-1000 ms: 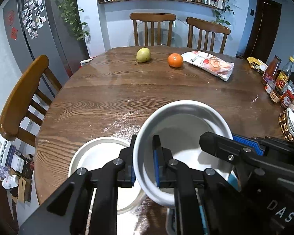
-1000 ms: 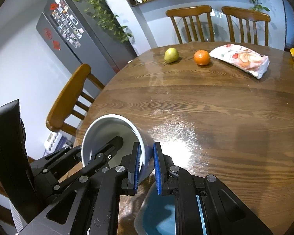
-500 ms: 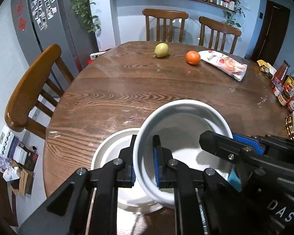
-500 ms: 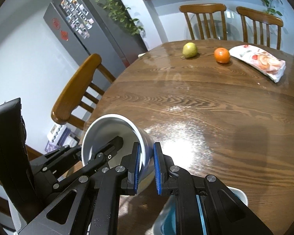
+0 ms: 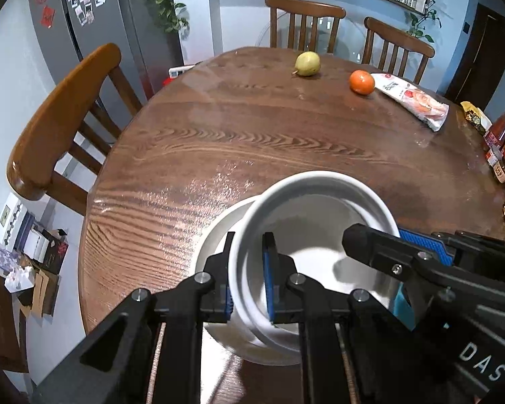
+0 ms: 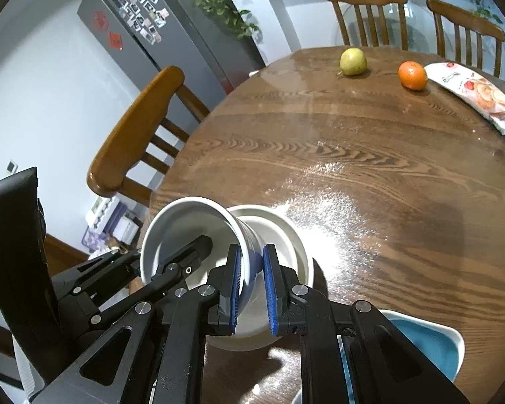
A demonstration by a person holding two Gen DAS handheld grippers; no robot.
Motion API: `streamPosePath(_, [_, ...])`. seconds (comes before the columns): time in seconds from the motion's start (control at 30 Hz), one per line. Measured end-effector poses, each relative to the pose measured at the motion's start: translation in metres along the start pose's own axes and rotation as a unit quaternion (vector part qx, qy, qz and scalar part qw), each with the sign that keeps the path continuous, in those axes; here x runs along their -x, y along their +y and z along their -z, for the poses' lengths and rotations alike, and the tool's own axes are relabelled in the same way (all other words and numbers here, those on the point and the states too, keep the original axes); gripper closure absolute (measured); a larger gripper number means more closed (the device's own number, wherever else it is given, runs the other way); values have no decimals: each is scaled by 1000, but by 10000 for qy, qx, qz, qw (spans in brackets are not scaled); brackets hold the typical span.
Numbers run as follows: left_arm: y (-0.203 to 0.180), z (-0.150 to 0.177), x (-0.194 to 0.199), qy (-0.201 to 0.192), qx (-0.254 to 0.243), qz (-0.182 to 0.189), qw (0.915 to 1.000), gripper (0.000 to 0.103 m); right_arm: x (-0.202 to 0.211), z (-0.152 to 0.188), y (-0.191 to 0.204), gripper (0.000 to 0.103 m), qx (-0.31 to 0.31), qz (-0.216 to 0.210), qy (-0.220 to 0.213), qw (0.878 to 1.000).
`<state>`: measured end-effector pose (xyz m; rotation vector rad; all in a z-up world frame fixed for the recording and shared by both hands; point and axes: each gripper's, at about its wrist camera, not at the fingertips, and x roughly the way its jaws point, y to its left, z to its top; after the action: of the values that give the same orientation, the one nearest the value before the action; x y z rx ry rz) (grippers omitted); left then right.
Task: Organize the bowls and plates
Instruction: 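Lower the small white bowl into the medium white bowl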
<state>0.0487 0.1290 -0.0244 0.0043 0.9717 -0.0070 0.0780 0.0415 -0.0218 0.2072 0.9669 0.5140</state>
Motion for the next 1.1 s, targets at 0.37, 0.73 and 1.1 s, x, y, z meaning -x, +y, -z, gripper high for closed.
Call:
streamPosePath(0.37, [3, 4, -16, 195, -17, 35, 9998, 91, -17, 2, 0, 88, -105, 70, 161, 9998])
streamPosePath(0.73, [5, 7, -31, 372, -40, 64, 9993, 92, -33, 4, -5, 88, -202, 138, 358, 9991])
streamPosePath(1.1, [1, 7, -39, 442, -148, 54, 9989, 91, -39, 4, -6, 88, -247, 245, 478, 9983])
